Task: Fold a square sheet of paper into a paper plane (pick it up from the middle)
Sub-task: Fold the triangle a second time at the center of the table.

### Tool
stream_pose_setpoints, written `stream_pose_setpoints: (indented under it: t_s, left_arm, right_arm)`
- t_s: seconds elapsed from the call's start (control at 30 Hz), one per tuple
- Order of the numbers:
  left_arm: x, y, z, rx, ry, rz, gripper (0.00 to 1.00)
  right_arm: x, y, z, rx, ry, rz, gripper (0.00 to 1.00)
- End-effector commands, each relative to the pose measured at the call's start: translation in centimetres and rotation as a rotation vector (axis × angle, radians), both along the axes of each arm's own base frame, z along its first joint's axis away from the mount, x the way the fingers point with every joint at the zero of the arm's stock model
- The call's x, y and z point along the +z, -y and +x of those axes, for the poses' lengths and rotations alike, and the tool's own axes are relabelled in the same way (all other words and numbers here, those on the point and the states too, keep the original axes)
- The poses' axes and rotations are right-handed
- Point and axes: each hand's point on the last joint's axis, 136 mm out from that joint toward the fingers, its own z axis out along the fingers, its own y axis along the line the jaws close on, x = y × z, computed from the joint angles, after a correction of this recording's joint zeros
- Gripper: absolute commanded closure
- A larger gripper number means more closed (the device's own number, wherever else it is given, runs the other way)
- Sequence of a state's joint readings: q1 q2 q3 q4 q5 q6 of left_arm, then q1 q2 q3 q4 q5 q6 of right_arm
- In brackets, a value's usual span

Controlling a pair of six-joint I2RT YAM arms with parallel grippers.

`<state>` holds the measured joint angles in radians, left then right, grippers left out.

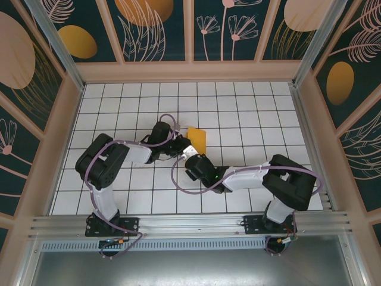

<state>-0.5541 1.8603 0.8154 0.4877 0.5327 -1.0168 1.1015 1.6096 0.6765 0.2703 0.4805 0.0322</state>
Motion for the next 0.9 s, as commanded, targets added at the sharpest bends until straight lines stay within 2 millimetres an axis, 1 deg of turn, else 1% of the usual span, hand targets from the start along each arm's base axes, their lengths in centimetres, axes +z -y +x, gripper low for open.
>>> stream_pose_setpoints:
  t_s: [0.0,0.03,0.1,0.13,0.23,0.3,0.33,0.43,0.53,0.6,0.67,0.8,0.87]
  left_arm:
    - [1.7,-2.0,1.2,0.094,0.061,0.078,0.59]
    - [2.0,-2.8,1.4,0.129,0.073,0.114,0.51]
    - [3.1,-4.7,1.6,0.201,0.105,0.186,0.43]
    - [3.1,-5.9,1.4,0.242,0.107,0.231,0.38]
    - [3.7,-9.0,0.4,0.34,0.124,0.307,0.33]
    - [3.9,-10.2,-0.7,0.377,0.131,0.301,0.33]
    - [4.2,-10.2,-1.4,0.372,0.142,0.265,0.35]
    - [5.1,-8.5,-3.5,0.282,0.176,0.141,0.44]
    - [5.1,-6.2,-4.7,0.172,0.187,0.121,0.51]
    - [4.5,-4.8,-4.8,0.116,0.174,0.126,0.6]
    - [3.7,-3.8,-4.7,0.089,0.154,0.125,0.67]
    - [2.8,-1.4,-4.9,0.03,0.125,0.071,0.72]
    - [2.4,-0.5,-4.9,0.006,0.114,0.075,0.74]
  right_arm:
    - [2.4,-0.4,0.4,-0.023,-0.012,0.104,1.0]
    - [2.8,-0.5,0.3,-0.019,-0.036,0.139,1.0]
    - [3.4,-0.7,0.3,-0.004,-0.09,0.213,1.0]
    - [3.7,-0.8,0.3,0.006,-0.127,0.257,1.0]
    - [4.5,-0.5,0.4,0.008,-0.219,0.375,1.0]
    - [4.8,0.0,0.6,0.013,-0.273,0.449,1.0]
    - [4.9,0.1,0.4,0.031,-0.31,0.488,1.0]
    - [5.0,0.7,0.4,0.047,-0.387,0.561,1.0]
    - [4.9,0.8,0.3,0.076,-0.443,0.621,1.0]
    - [4.8,0.9,0.5,0.081,-0.462,0.649,1.0]
    - [4.5,1.2,0.9,0.06,-0.475,0.654,1.0]
    - [4.3,1.5,1.2,0.049,-0.488,0.66,1.0]
    - [4.2,1.6,1.4,0.045,-0.491,0.668,1.0]
